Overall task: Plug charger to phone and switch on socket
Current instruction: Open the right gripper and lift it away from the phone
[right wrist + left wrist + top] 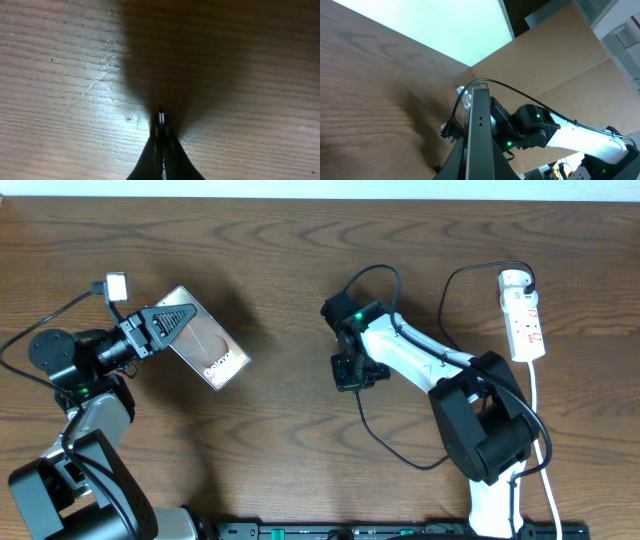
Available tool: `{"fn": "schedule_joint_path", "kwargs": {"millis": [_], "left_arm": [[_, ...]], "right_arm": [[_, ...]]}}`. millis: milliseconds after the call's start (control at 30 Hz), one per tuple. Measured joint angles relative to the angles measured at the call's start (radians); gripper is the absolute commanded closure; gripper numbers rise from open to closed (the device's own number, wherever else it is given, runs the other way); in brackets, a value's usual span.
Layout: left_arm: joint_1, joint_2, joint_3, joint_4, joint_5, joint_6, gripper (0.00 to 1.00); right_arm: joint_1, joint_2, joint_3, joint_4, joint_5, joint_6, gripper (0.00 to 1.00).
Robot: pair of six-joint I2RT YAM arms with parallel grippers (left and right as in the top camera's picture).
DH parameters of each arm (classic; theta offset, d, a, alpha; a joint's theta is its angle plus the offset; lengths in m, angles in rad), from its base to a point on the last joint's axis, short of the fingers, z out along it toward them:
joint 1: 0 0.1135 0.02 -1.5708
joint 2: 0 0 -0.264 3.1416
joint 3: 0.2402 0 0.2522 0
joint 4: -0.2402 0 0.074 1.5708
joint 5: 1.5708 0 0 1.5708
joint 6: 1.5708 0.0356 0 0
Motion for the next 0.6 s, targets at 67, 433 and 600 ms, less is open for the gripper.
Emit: {"fn": "schedule_joint_path", "kwargs": {"millis": [67, 433, 600], "left_arm": [[0.0, 0.0, 0.0, 0.0, 0.0, 0.005, 0.93], [0.0, 0.0, 0.0, 0.0, 0.0, 0.013, 0.93], [0.0, 0.0, 0.0, 0.0, 0.0, 0.013, 0.93]], "right_arm": [[0.0, -0.002, -0.003, -0.003, -0.002, 0.009, 0.85], [0.0, -0.005, -0.007, 0.0, -0.008, 0.027, 0.8], [0.002, -0.005, -0.008, -0.002, -0.003, 0.043, 0.9]]}}
